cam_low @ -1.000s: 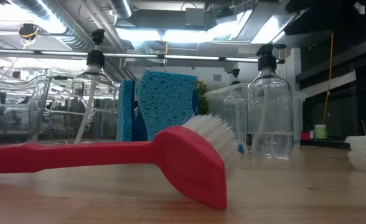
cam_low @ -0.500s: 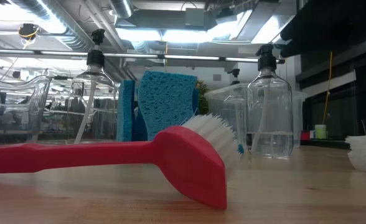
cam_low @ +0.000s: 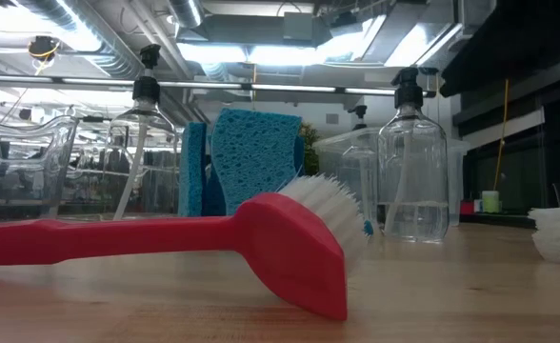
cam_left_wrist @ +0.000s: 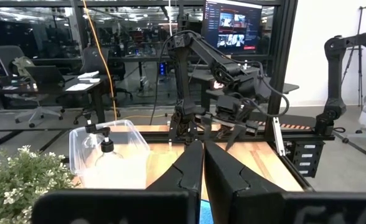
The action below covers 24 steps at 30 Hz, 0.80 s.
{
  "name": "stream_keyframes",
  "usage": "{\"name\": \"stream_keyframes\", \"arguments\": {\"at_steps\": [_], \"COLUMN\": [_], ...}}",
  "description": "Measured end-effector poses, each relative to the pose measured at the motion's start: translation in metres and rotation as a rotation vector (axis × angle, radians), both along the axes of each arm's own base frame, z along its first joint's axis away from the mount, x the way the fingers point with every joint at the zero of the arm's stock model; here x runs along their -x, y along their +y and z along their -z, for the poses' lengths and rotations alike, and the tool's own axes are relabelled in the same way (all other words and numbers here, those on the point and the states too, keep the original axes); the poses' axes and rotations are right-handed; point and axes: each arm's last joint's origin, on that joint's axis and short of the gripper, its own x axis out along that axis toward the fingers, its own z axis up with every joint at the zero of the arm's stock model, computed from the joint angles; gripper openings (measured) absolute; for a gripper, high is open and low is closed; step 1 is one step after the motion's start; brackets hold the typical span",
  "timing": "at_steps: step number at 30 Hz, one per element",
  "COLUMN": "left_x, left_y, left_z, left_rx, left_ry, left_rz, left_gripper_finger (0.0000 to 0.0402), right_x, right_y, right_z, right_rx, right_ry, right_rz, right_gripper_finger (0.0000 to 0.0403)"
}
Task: Pick & Place Kitchen Sink Supplies
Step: Put the soap dispenser into the white bin
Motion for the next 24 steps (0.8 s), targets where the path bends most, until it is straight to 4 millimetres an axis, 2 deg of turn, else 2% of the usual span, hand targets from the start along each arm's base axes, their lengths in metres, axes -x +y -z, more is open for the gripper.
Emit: {"name": "stream_keyframes", "arguments": {"at_steps": [9,24], "left_x": [0.0,0.0], "left_y": [0.0,0.0], "left_z": [0.0,0.0], "left_rx": [0.0,0.0], "left_ry": [0.0,0.0], "left_rz": [0.0,0.0], "left_gripper_finger": [0.0011,0.001], "right_x": [-0.007,-0.023], "right_y": [-0.016,-0.039], "right_z": [-0.002,-0.003], "right_rx": [0.1,0.025], "right_ry": [-0.048,-0.066], "right_rz": [0.118,0.215], "right_gripper_finger": [0.0268,0.0268]}}
